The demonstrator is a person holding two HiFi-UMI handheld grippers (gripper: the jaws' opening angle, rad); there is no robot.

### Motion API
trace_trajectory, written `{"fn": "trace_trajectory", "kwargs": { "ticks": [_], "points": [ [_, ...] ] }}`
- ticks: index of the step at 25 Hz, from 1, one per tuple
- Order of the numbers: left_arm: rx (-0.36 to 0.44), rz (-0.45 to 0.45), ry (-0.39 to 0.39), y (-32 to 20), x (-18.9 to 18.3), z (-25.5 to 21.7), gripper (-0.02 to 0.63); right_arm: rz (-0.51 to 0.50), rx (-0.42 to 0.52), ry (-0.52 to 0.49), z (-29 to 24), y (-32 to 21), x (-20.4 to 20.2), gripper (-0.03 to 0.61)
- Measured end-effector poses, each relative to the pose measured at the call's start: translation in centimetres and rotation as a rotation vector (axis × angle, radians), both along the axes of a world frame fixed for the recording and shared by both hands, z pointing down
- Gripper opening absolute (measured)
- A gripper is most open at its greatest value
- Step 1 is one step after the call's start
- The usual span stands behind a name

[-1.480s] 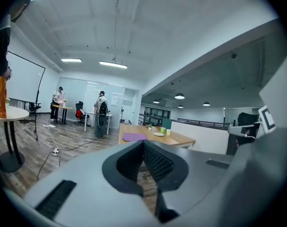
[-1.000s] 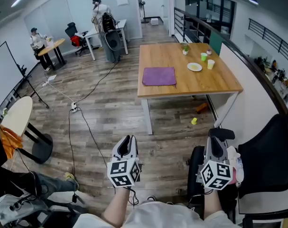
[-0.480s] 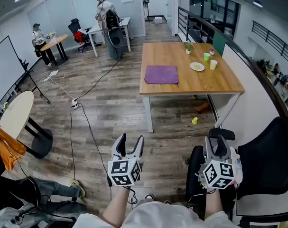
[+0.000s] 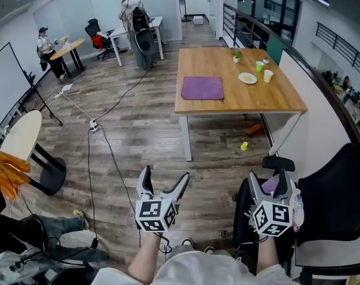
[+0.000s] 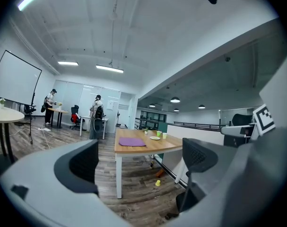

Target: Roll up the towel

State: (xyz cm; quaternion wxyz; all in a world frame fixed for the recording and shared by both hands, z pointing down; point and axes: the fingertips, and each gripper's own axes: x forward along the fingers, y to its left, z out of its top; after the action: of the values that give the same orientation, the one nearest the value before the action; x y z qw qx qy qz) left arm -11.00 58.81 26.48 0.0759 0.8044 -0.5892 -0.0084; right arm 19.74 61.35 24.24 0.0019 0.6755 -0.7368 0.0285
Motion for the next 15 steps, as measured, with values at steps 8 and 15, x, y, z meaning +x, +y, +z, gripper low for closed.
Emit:
{"fn": "trace_trajectory", "kwargs": {
  "ticks": [8, 15],
  "points": [
    [-0.013, -0.028, 0.009, -0.2, -1.9, 0.8, 0.546, -0.001, -0.002, -0.028, 0.4, -0.3, -1.1, 0.523],
    [-0.019, -0.037, 0.021, -1.8, -4.6, 1.3, 0.546, 0.007, -0.031, -0.028, 0.8, -1.7, -3.3, 0.523]
  ]
}}
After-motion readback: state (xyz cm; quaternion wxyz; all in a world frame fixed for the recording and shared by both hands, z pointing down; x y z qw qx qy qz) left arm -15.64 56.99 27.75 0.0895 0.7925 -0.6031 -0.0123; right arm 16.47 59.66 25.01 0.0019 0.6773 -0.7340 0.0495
